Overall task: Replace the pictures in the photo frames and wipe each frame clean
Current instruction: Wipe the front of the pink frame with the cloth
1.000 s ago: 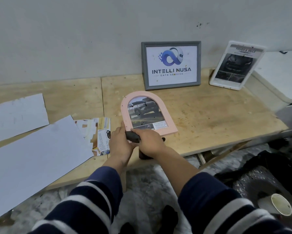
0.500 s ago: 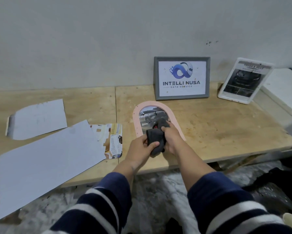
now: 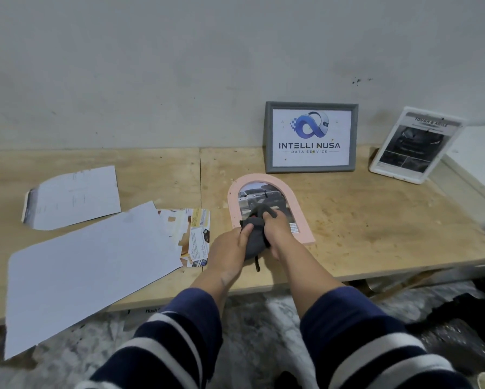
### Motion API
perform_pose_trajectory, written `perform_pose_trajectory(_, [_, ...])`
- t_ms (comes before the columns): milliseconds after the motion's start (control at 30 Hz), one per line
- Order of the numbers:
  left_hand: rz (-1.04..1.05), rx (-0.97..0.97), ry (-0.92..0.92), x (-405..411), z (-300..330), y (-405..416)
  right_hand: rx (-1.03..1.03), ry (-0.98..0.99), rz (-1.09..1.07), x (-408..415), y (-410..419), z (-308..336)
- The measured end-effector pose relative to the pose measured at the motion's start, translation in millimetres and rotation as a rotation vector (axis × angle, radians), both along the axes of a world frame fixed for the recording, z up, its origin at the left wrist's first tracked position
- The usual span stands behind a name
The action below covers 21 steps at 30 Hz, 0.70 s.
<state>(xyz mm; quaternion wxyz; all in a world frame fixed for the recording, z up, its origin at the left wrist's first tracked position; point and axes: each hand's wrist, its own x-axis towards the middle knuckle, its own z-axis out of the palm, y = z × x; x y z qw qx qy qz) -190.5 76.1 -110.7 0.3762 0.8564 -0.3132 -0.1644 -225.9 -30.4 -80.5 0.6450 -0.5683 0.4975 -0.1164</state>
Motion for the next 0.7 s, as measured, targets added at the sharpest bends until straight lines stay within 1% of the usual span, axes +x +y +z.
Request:
perform_pose_trajectory(100, [0.059,0.005,-0.033,4,-6,0,-0.062,0.002,-0.033,2,-12,1])
perform_pose_trajectory(167, [0.094,0.056,-0.073,6,-15,3,-0.068,0.0,-0.033,5,-28,5])
perform_pose_trajectory(200, [0.119,0.083,-0.076,6,-21,5,0.006,-0.048,-0.026,6,-35,8])
perform_pose_trajectory(300, [0.157,0.161,-0.149,3,-38,14,0.36,-0.286,-0.036,12,-53,21])
perform_pose_trajectory(333, [0.166,0.157,-0.178,3,-39,13,0.457,-0.346,-0.041,14,-59,24])
perform_pose_trajectory(433, [0.149,0.169,-0.172,2,-38,5,0.67,-0.448,-0.02,25,-68,33])
perform_pose_trajectory(467, [0.128,0.182,-0.159,2,-37,3,0.694,-0.445,-0.025,31,-70,34])
perform_pose_trajectory(533, [0.102,0.214,-0.17,2,-38,-1,0.676,-0.414,-0.023,46,-75,33])
perform_pose_trajectory(600, [0.101,0.284,-0.198,2,-39,-1,0.687,-0.362,0.031,59,-79,31])
perform_pose_trajectory(700, [0.09,0.401,-0.206,2,-42,-3,0.756,-0.381,0.044,74,-84,33])
